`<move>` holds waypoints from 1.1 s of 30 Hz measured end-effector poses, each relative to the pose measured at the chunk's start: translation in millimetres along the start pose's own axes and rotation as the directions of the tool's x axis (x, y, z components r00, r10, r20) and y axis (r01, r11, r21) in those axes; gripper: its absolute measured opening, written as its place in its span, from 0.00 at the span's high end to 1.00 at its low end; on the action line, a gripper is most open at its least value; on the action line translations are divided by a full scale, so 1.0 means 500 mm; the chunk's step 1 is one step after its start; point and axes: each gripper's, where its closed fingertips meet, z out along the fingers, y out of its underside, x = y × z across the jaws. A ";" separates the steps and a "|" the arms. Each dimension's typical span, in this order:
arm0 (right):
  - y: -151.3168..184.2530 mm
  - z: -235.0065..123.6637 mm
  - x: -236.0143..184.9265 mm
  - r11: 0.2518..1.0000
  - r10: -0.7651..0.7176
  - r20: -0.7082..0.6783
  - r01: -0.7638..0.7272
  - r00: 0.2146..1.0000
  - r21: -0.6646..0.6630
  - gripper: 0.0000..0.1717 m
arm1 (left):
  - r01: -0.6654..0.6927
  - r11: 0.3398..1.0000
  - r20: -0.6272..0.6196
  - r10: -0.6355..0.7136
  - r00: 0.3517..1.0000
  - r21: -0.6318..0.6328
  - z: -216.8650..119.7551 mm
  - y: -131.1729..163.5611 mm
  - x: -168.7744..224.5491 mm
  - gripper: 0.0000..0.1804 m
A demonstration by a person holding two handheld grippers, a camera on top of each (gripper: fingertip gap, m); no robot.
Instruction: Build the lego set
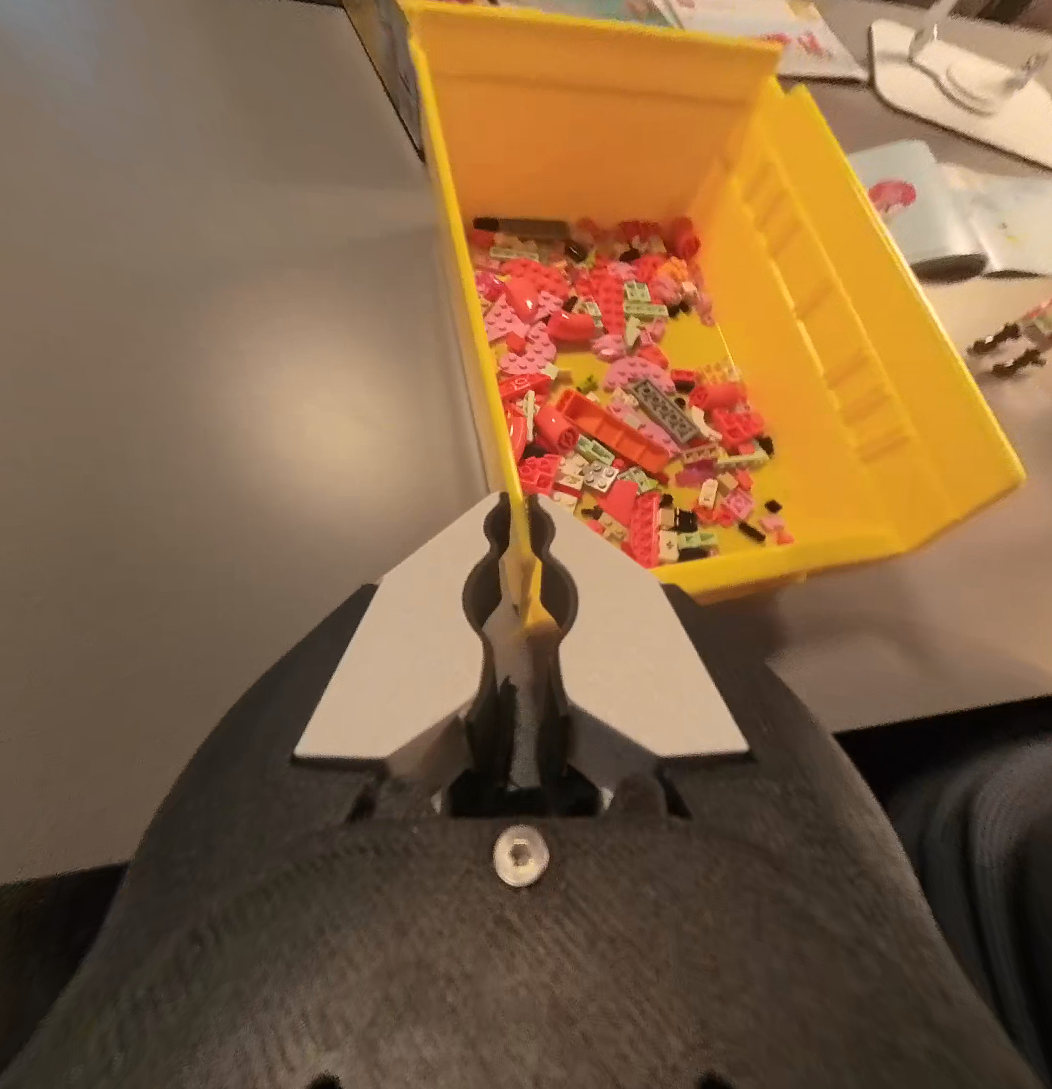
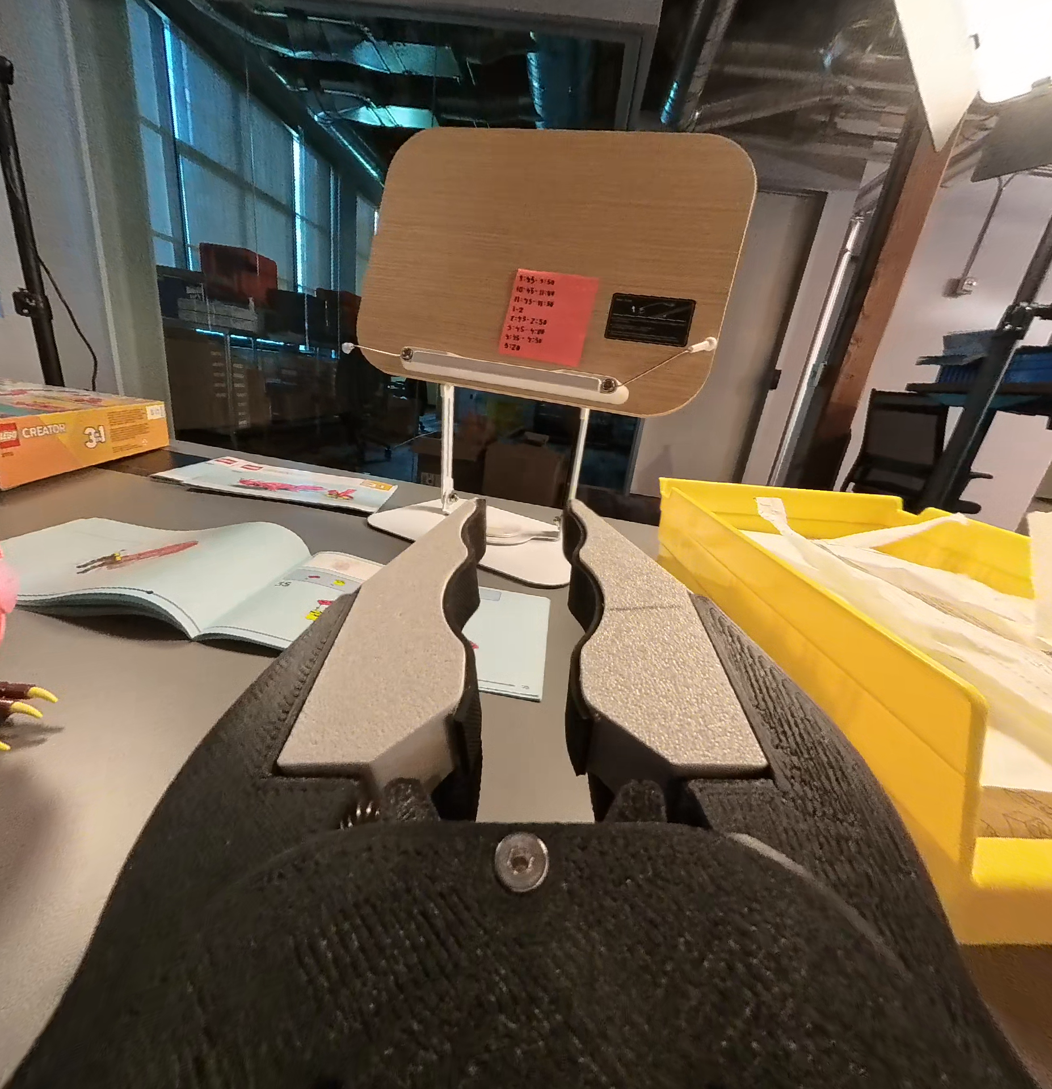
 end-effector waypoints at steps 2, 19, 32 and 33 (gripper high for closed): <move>0.000 0.001 -0.004 1.000 -0.010 0.007 0.010 1.000 -0.002 0.86 | -0.011 1.000 -0.002 0.011 1.000 -0.019 -0.009 0.012 0.023 0.97; -0.006 0.007 -0.020 1.000 -0.003 0.048 0.002 0.999 0.022 0.86 | -0.233 0.947 -0.053 0.250 0.967 0.221 -0.009 -0.217 0.154 0.84; -0.009 0.006 -0.020 0.999 0.015 0.061 -0.017 0.998 0.033 0.86 | -0.450 0.842 -0.485 0.273 0.831 -0.297 0.234 -0.123 0.249 0.81; -0.009 0.007 -0.020 0.999 0.016 0.063 -0.018 0.998 0.032 0.86 | -0.456 0.838 -0.537 0.247 0.807 -0.300 0.234 -0.114 0.262 0.84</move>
